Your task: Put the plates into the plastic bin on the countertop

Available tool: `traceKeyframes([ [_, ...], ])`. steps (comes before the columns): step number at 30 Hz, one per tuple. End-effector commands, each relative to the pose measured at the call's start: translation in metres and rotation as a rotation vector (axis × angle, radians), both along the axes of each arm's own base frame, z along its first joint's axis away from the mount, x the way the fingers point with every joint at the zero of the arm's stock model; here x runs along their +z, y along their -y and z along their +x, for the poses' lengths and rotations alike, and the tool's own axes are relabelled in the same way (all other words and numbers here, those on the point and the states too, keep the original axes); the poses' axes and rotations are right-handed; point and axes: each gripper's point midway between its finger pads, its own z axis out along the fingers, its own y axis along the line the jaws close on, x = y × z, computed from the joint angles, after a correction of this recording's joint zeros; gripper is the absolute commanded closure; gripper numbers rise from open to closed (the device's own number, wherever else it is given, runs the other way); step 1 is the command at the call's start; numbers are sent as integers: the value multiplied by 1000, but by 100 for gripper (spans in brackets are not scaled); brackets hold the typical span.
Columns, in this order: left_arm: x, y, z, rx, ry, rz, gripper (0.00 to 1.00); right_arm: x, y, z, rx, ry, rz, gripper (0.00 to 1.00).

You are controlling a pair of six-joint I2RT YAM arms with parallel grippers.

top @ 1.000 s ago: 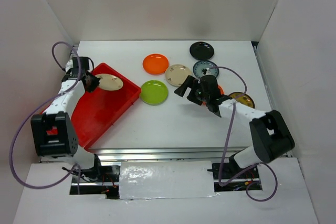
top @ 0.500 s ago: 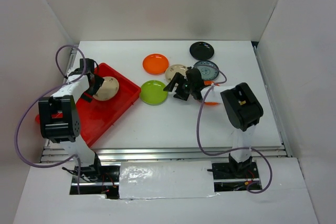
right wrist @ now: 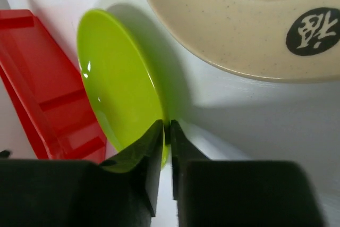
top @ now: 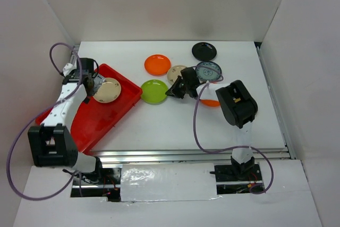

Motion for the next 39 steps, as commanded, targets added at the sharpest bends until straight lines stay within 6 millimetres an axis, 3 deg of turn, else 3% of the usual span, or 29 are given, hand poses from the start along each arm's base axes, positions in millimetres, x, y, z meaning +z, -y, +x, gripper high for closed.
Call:
traceKeyframes([
  [1,43,17,-6,-101,122,40,1,2,-9,0,-11,-20,24,88],
  [3,59,32,-8,-182,170,46,1,3,-9,-1,-17,-21,44,91],
  [4,62,39,-9,-216,180,46,1,-1,-6,-3,-24,-31,41,100],
  [7,73,51,-11,-293,207,59,1,6,0,-8,-55,-6,16,100],
  [8,75,57,-12,-318,213,58,1,0,7,-16,-65,-19,-4,100],
  [10,83,70,-11,-395,238,46,1,22,18,-18,-99,40,-27,100],
  [12,88,89,-6,-514,265,31,1,41,35,-35,-127,96,-71,100],
  [18,87,177,7,-922,289,-152,1,101,71,-68,-180,258,-195,100],
  [20,81,210,7,-1052,297,-262,1,123,68,-79,-126,306,-157,100],
  [22,71,228,6,-1111,284,-315,1,137,62,-86,-65,338,-119,100],
  [23,75,244,4,-1176,318,-354,1,150,60,-88,-42,371,-104,100],
  [28,76,279,-3,-1287,361,-486,5,179,44,-102,62,419,-18,100],
  [30,81,286,-4,-1311,392,-515,12,181,45,-104,74,413,1,100],
  [32,81,287,-4,-1310,389,-506,33,192,44,-104,76,452,48,100],
  [34,78,285,-1,-1298,371,-494,58,193,47,-103,70,456,63,100],
  [35,76,285,-1,-1296,364,-495,81,195,47,-103,70,457,69,100],
  [38,74,285,1,-1298,346,-494,100,197,47,-101,75,456,94,100],
  [39,72,284,1,-1291,334,-492,100,200,48,-99,74,463,102,100],
])
